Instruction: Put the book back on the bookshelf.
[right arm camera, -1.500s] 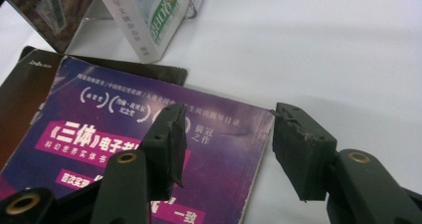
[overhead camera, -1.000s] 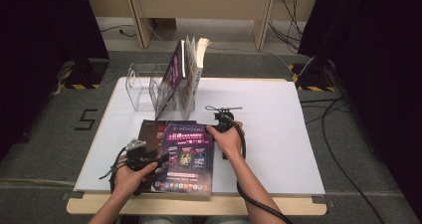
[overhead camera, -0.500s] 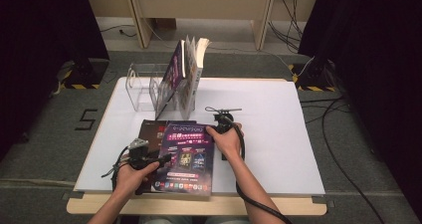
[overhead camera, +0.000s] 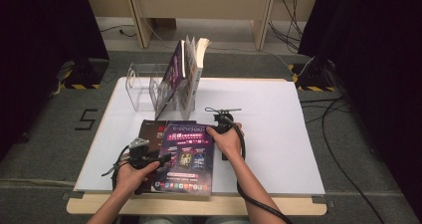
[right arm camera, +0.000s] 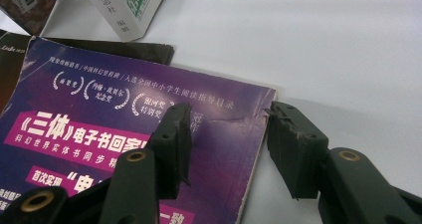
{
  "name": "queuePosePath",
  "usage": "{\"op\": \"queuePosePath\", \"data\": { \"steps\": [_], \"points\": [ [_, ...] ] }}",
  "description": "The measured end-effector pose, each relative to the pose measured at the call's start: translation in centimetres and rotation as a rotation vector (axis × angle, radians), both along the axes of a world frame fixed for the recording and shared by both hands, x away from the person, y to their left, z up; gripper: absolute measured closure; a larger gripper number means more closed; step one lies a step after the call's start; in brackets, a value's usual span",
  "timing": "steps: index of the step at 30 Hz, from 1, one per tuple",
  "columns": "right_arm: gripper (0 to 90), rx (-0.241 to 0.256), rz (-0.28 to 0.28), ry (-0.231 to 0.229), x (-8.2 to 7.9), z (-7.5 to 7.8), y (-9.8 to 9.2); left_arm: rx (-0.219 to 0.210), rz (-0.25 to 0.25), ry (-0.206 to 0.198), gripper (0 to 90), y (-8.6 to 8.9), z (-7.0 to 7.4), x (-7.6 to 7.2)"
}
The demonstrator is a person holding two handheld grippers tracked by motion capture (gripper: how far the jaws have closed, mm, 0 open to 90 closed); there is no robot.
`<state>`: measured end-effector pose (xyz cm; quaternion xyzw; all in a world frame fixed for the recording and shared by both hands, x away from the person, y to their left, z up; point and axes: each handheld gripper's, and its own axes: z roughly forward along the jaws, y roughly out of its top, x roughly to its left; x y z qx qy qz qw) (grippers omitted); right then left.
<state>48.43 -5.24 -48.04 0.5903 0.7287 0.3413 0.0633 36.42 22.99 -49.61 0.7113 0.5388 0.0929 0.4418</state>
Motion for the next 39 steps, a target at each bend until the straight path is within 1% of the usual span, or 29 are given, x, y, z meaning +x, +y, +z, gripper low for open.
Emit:
{"op": "queuePosePath", "data": {
  "steps": [2,5,7,9,10,11,12,13,14,17,22,23,24,25,26,27,28,30,31,32,34,39],
  "points": [
    [49.8,0.002,0.004,0.002,0.0,0.0,0.0,-0.006,0.007,0.013,43.2,0.1,0.1,0.1],
    [45.4,-0.003,0.01,-0.001,0.1,0.0,0.3,0.006,0.021,0.013,39.0,0.0,0.2,0.3],
    [45.0,-0.008,0.012,0.004,0.1,0.1,0.4,-0.004,0.021,0.021,38.0,0.0,0.2,0.5],
    [44.5,-0.002,0.006,0.006,0.1,0.1,0.4,-0.001,0.028,0.023,37.2,0.1,0.2,0.5],
    [44.6,-0.003,0.005,0.006,0.1,0.1,0.5,-0.008,0.027,0.022,37.2,0.0,0.2,0.5],
    [44.8,-0.014,0.011,-0.004,0.0,0.1,0.5,-0.017,0.022,0.024,38.5,0.0,0.1,0.5],
    [47.4,-0.031,0.01,-0.016,-0.2,0.0,0.7,-0.02,0.018,0.025,38.4,-0.1,0.1,0.5],
    [47.4,-0.031,0.01,-0.016,-0.2,0.0,0.7,-0.005,0.013,0.021,38.4,-0.2,0.2,0.4],
    [48.4,-0.037,0.007,-0.027,-0.2,-0.1,0.8,-0.003,0.013,0.02,38.3,-0.3,0.2,0.4],
    [49.0,-0.025,-0.002,-0.021,-0.2,-0.1,0.8,-0.019,0.02,0.028,40.8,0.0,0.3,0.3],
    [48.9,-0.033,0.01,-0.021,0.0,0.0,1.0,-0.039,0.031,0.04,41.8,0.1,0.4,0.1],
    [49.0,-0.021,0.011,-0.003,0.2,0.1,0.9,-0.043,0.037,0.045,41.5,0.1,0.4,0.1],
    [49.0,-0.021,0.011,-0.003,0.2,0.1,0.9,-0.044,0.043,0.049,41.5,0.1,0.3,0.1],
    [48.9,0.001,0.004,0.013,0.5,0.2,0.7,-0.037,0.05,0.049,39.4,0.1,0.3,0.2],
    [48.4,0.019,-0.003,0.001,0.8,0.2,0.5,-0.034,0.054,0.045,39.2,0.1,0.3,0.2],
    [47.6,0.02,-0.009,-0.005,1.0,0.2,0.5,-0.034,0.051,0.044,39.7,0.1,0.3,0.2],
    [47.0,0.018,-0.004,-0.007,1.3,0.1,0.6,-0.04,0.046,0.047,40.9,0.1,0.3,0.2],
    [45.4,0.017,0.003,0.005,1.5,0.0,0.7,-0.033,0.046,0.045,43.0,0.1,0.2,0.1],
    [44.1,0.024,-0.003,0.019,1.5,0.1,0.8,-0.032,0.044,0.041,43.4,0.1,0.2,0.1],
    [43.9,0.021,0.012,0.01,1.6,0.1,0.7,-0.03,0.041,0.042,43.6,0.1,0.2,0.2],
    [43.9,0.039,0.015,0.009,1.7,0.0,0.5,-0.026,0.041,0.043,43.9,0.0,0.2,0.2],
    [43.1,0.045,0.031,0.003,1.7,-0.1,0.3,-0.026,0.046,0.042,45.3,0.1,0.2,0.2]
  ]
}}
